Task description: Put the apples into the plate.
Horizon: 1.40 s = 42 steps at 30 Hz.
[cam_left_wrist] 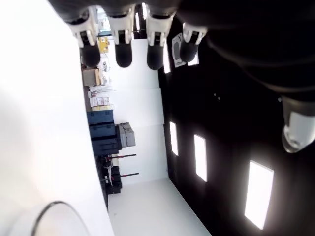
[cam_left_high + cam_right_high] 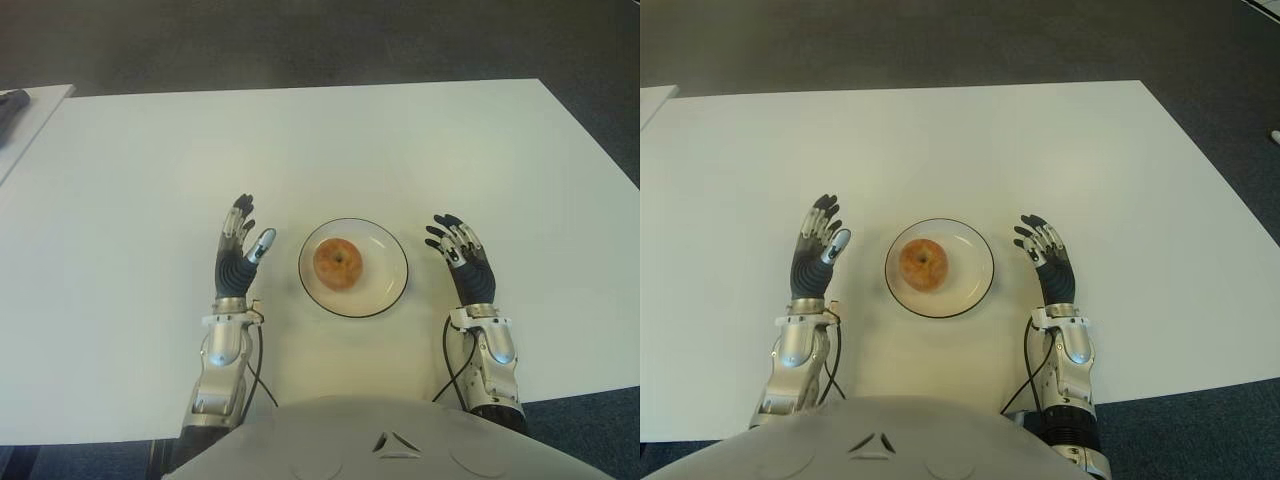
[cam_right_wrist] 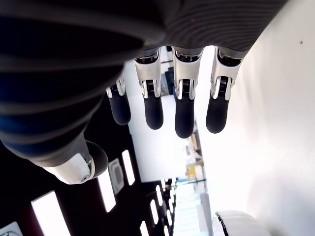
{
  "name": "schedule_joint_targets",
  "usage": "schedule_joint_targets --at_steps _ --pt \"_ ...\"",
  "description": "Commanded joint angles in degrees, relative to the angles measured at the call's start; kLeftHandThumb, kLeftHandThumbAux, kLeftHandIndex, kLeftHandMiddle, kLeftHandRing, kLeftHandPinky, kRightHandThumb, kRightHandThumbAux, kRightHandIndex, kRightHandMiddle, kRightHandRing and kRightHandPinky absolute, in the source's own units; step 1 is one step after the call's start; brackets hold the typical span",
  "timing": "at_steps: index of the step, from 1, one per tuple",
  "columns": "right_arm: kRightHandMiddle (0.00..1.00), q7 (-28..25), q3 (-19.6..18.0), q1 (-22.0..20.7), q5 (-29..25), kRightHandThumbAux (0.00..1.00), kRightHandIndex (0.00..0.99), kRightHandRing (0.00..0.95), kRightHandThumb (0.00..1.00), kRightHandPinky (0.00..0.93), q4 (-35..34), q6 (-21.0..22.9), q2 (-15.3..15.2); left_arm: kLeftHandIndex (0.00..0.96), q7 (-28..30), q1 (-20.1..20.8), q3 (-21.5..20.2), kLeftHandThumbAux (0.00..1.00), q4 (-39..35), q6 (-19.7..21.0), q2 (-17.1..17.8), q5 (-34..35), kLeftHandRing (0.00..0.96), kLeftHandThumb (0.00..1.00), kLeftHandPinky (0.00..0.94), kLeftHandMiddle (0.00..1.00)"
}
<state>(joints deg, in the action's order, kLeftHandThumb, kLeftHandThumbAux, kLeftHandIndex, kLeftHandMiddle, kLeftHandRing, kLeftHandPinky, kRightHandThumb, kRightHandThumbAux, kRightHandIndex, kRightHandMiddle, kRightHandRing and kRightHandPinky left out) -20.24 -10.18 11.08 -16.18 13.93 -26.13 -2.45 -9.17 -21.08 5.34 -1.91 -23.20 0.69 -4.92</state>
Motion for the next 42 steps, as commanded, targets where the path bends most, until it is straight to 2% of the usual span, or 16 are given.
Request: schedule_joint_targets --at_steps 1,7,20,32,42 --pt "0.203 -0.43 0.31 0.42 -0.20 0.574 0.172 0.221 0.411 0.260 1.53 -1.11 0.64 0.086 0.76 -1.24 -0.80 0.411 5.70 -3.69 -1.09 1.53 0.086 0.019 0.104 0.092" --pt "0.190 -1.77 0.76 0.00 -0.12 0.555 0.163 0.205 0.405 0.245 3.10 -3.84 0.83 0.095 1.43 -1.82 -1.62 0.414 10.34 -7.90 -1.67 3.00 0.087 0.017 0.100 0.098" --pt "0.172 -3.79 1.91 -0.30 0.78 0.546 0.158 0.174 0.401 0.210 4.02 -7.88 0.58 0.105 1.64 -3.23 -3.77 0.403 16.68 -12.15 -2.93 3.87 0.091 0.015 0.109 0.105" --pt "0.155 -3.44 2.45 -0.13 1.36 0.540 0.152 0.155 0.377 0.195 3.78 -8.13 -0.09 0.125 3.21 -3.52 -2.63 0.419 18.81 -13.33 -4.31 4.16 0.111 0.035 0.138 0.127" --pt "0.151 -2.24 2.73 0.40 2.44 0.538 0.152 0.149 0.356 0.185 3.41 -7.66 -0.44 0.109 2.61 -4.16 -2.57 0.457 18.25 -11.29 -4.74 2.71 0.091 0.032 0.101 0.110"
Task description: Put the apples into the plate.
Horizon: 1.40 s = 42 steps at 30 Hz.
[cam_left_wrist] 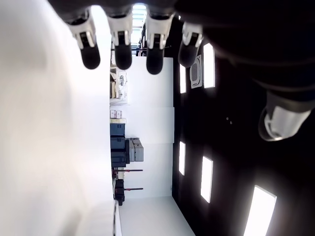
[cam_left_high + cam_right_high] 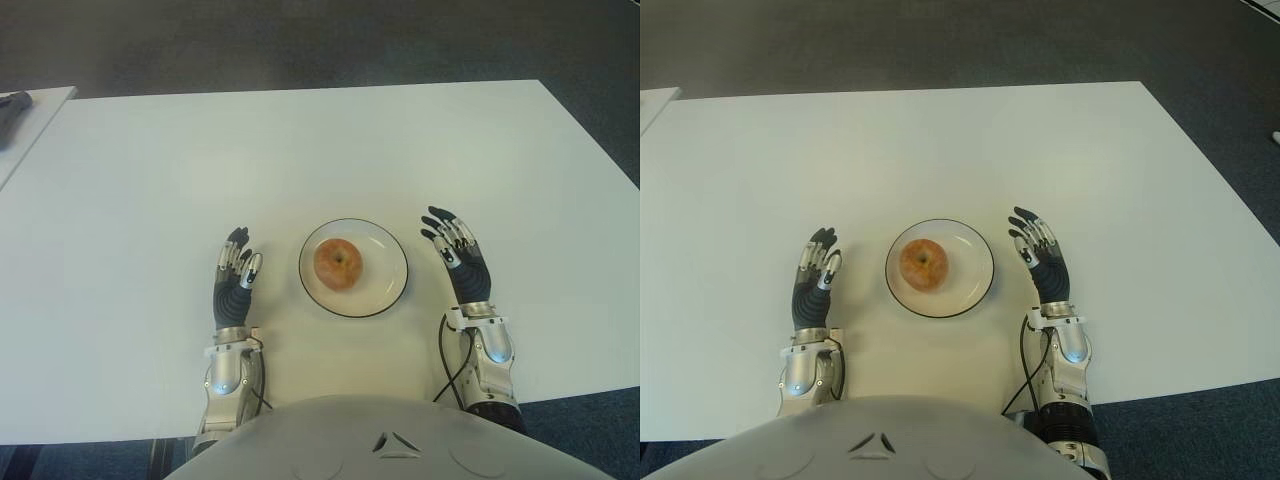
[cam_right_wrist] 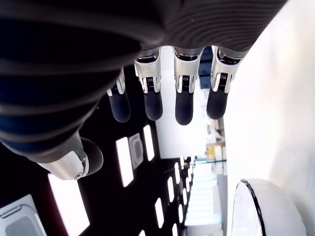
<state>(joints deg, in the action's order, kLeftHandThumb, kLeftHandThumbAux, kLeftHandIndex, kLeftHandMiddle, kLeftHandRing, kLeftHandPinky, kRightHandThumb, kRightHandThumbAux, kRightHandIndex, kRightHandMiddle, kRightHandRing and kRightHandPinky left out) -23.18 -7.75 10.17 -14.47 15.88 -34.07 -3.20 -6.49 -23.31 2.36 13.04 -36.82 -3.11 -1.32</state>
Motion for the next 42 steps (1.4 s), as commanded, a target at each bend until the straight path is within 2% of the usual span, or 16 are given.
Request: schedule_joint_targets --at_steps 1,6,15,42 --pt "0.150 0.80 0.34 1.35 0.77 0.538 0.151 0.148 0.353 0.184 1.43 0.35 0.28 0.109 -0.13 -1.92 0.37 0.461 3.33 2.36 -0.98 -0.96 0.090 0.033 0.099 0.110" --pt "0.144 1.27 0.39 1.71 0.67 0.540 0.145 0.142 0.347 0.181 1.16 0.86 0.34 0.102 -1.10 -3.46 0.71 0.491 -0.25 3.96 -1.33 -2.83 0.078 0.036 0.077 0.100" --pt "0.139 2.09 0.68 2.65 0.23 0.556 0.114 0.139 0.353 0.176 -0.64 3.41 0.26 0.085 -1.94 -5.94 1.25 0.501 -4.35 6.08 -1.70 -5.67 0.069 0.033 0.092 0.086" --pt "0.118 2.57 1.56 4.29 -1.30 0.572 0.081 0.114 0.415 0.154 -3.88 7.09 0.70 0.093 -1.95 -8.85 1.31 0.512 -4.78 4.36 -2.69 -3.72 0.068 0.078 0.063 0.087"
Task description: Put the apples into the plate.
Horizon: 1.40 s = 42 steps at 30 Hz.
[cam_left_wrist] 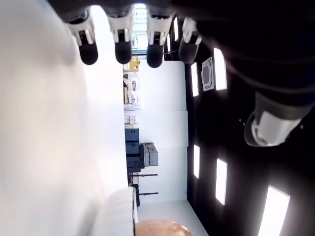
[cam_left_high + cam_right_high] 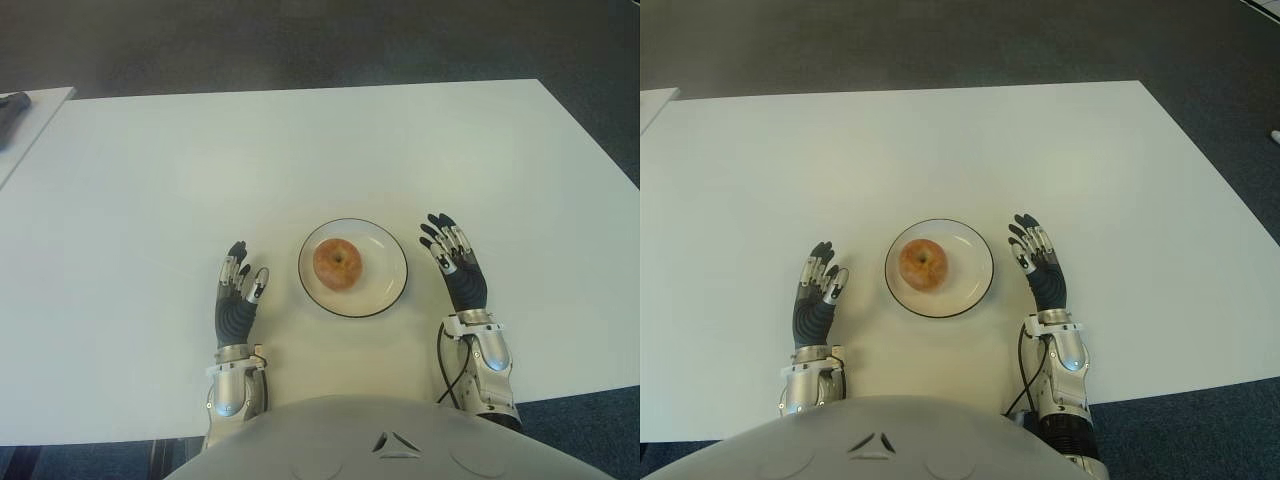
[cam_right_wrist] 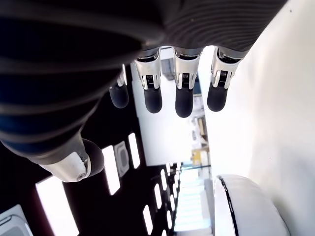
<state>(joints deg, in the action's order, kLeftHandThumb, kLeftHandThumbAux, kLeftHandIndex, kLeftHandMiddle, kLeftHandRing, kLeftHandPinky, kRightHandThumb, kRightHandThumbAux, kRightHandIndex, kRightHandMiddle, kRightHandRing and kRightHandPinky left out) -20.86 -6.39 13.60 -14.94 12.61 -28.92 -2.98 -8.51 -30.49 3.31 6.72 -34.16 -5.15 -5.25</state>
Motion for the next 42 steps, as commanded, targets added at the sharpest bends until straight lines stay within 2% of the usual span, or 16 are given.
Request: schedule_joint_targets --at_steps 1,10,28,42 --pt "0.118 0.24 0.20 0.92 -0.92 0.573 0.081 0.114 0.416 0.156 -0.76 2.19 0.50 0.092 0.06 -1.74 0.39 0.514 1.45 1.68 -0.64 0.15 0.068 0.079 0.061 0.087" --pt "0.117 0.26 0.00 1.17 -1.65 0.579 0.090 0.113 0.429 0.155 -1.78 4.09 0.69 0.085 -0.20 -2.15 0.49 0.510 0.31 2.75 -0.49 -0.87 0.059 0.072 0.055 0.078" --pt "0.114 1.21 -0.01 1.20 -0.62 0.580 0.095 0.112 0.432 0.154 -1.82 3.95 0.71 0.087 -0.71 -2.83 0.21 0.493 -1.24 3.87 -0.35 -2.46 0.052 0.046 0.058 0.066" --pt "0.112 -1.85 -1.14 -0.39 -1.44 0.581 0.110 0.103 0.402 0.130 3.34 -1.81 0.29 0.095 -0.92 -2.94 -0.29 0.476 -1.50 4.22 -0.39 -2.71 0.059 0.041 0.069 0.072"
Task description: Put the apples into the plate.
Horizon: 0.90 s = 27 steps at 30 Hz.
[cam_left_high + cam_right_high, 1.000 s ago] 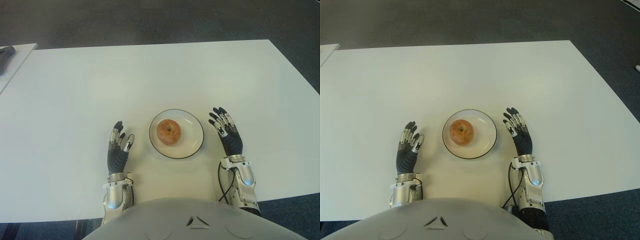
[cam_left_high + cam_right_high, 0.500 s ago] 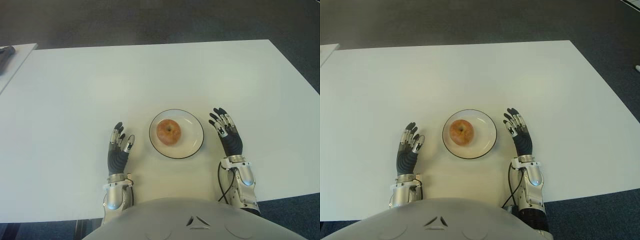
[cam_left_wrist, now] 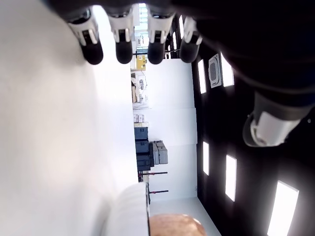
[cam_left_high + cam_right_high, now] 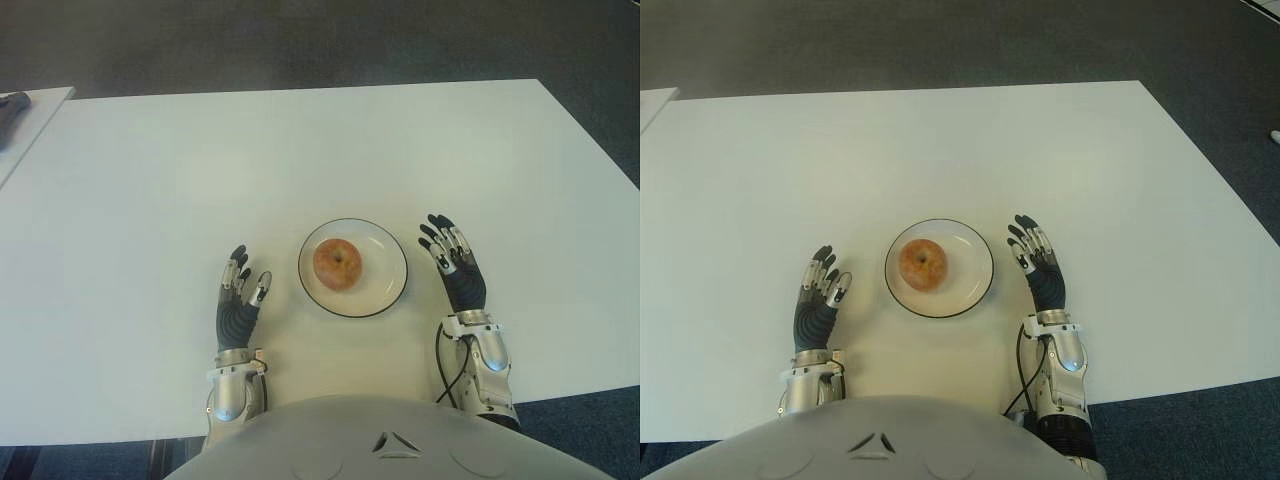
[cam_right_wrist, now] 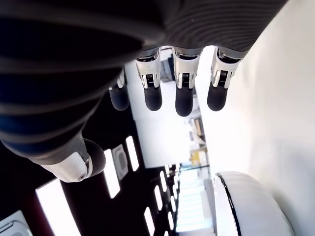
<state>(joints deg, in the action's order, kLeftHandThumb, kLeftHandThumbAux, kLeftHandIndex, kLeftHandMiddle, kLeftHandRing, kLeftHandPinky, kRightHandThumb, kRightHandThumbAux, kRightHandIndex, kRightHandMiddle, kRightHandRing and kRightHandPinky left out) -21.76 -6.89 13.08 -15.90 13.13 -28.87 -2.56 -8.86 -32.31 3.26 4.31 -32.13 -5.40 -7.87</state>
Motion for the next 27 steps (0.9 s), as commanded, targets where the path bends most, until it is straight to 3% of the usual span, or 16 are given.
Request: schedule_joint_targets --at_steps 1,12,27 --pt "0.111 -1.08 -0.73 0.15 -0.37 0.582 0.110 0.102 0.401 0.127 3.08 -2.19 -0.23 0.095 -0.56 -1.10 -0.30 0.475 0.92 2.26 -0.17 0.05 0.060 0.041 0.070 0.073" --pt "0.107 0.13 -0.96 0.80 0.29 0.605 0.115 0.093 0.395 0.130 2.65 -0.36 -0.55 0.110 -0.33 -1.04 -0.66 0.481 0.99 2.38 -0.16 1.01 0.089 0.058 0.091 0.104" --pt "0.106 0.08 -0.89 1.82 0.28 0.582 0.110 0.092 0.402 0.130 2.30 -1.89 -0.46 0.109 -0.17 -0.78 -0.94 0.464 1.49 1.38 -0.03 2.00 0.086 0.069 0.090 0.105"
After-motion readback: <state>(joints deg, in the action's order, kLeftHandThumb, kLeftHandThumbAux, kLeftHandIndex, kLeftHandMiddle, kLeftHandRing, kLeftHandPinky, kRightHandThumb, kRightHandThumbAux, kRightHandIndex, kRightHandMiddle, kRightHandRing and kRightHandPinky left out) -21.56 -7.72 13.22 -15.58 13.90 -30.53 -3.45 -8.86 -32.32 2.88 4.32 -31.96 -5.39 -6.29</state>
